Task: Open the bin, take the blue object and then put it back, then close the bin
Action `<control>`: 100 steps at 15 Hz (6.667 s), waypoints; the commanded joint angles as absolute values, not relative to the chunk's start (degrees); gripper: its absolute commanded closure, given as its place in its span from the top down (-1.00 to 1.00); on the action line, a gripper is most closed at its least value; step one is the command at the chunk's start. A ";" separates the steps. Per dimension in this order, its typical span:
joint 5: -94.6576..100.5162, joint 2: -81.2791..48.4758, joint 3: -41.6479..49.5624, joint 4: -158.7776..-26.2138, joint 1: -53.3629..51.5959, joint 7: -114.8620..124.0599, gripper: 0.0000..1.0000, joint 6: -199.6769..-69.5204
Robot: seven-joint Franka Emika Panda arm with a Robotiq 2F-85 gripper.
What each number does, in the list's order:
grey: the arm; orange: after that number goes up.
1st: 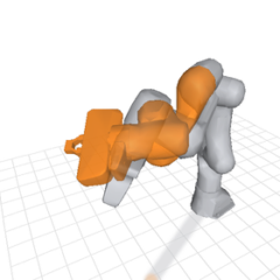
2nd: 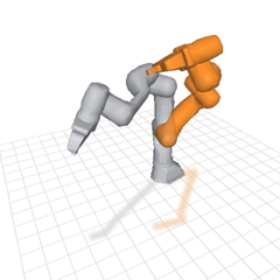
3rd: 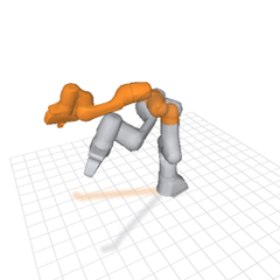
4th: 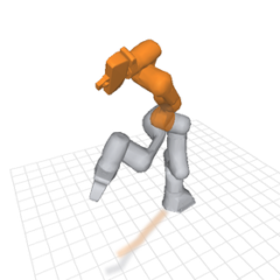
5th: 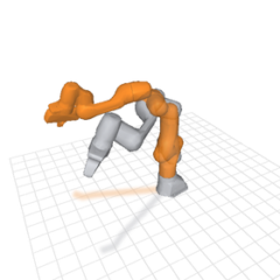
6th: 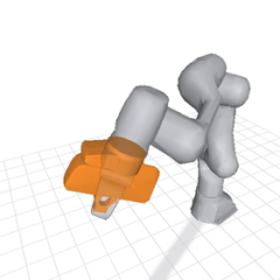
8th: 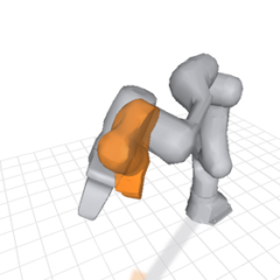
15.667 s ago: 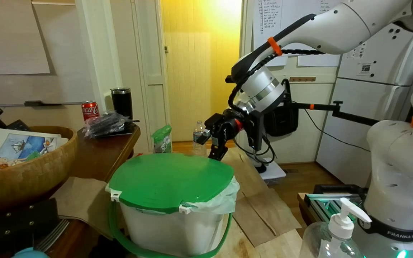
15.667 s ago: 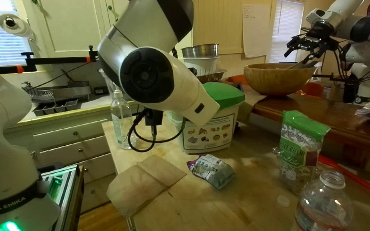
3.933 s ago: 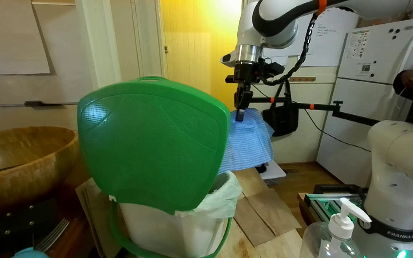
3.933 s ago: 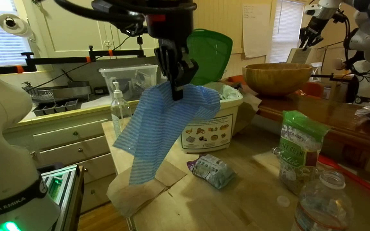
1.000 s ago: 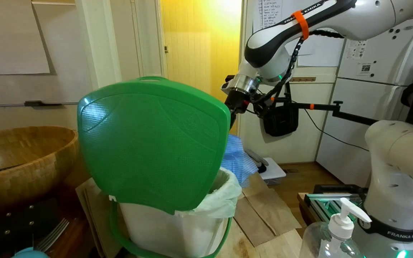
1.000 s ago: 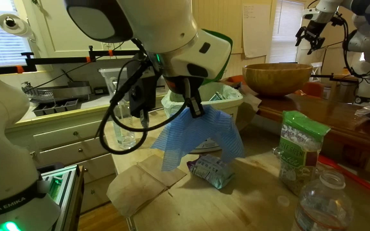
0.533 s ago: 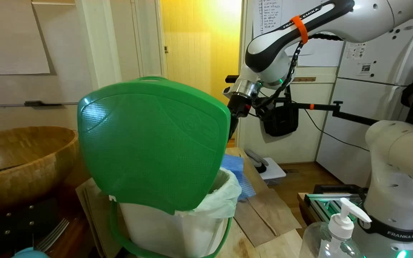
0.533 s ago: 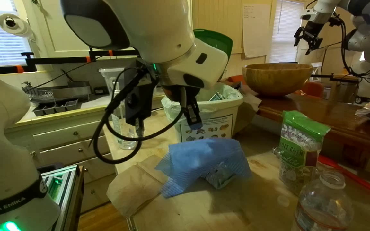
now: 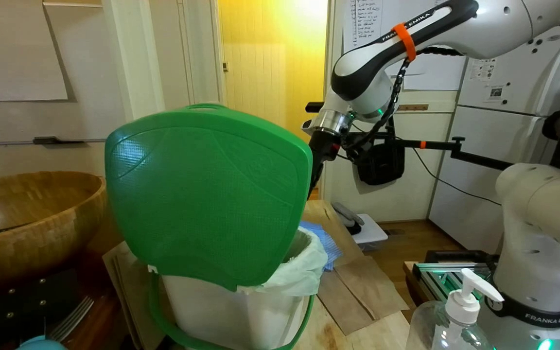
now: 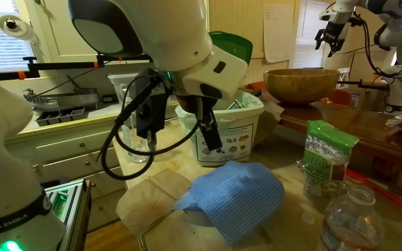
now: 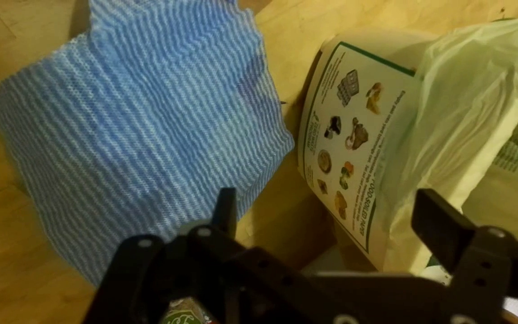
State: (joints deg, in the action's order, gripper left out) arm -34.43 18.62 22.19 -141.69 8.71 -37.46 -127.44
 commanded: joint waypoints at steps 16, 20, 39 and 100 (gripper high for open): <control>-23.73 16.29 17.34 -142.07 9.87 -20.92 1.00 -134.07; -25.73 12.66 16.65 -143.18 8.98 -16.93 1.00 -143.02; -39.79 -6.01 10.50 -137.03 9.02 -13.85 1.00 -146.94; -49.19 12.66 12.22 -121.46 -1.64 -34.51 -0.91 -122.82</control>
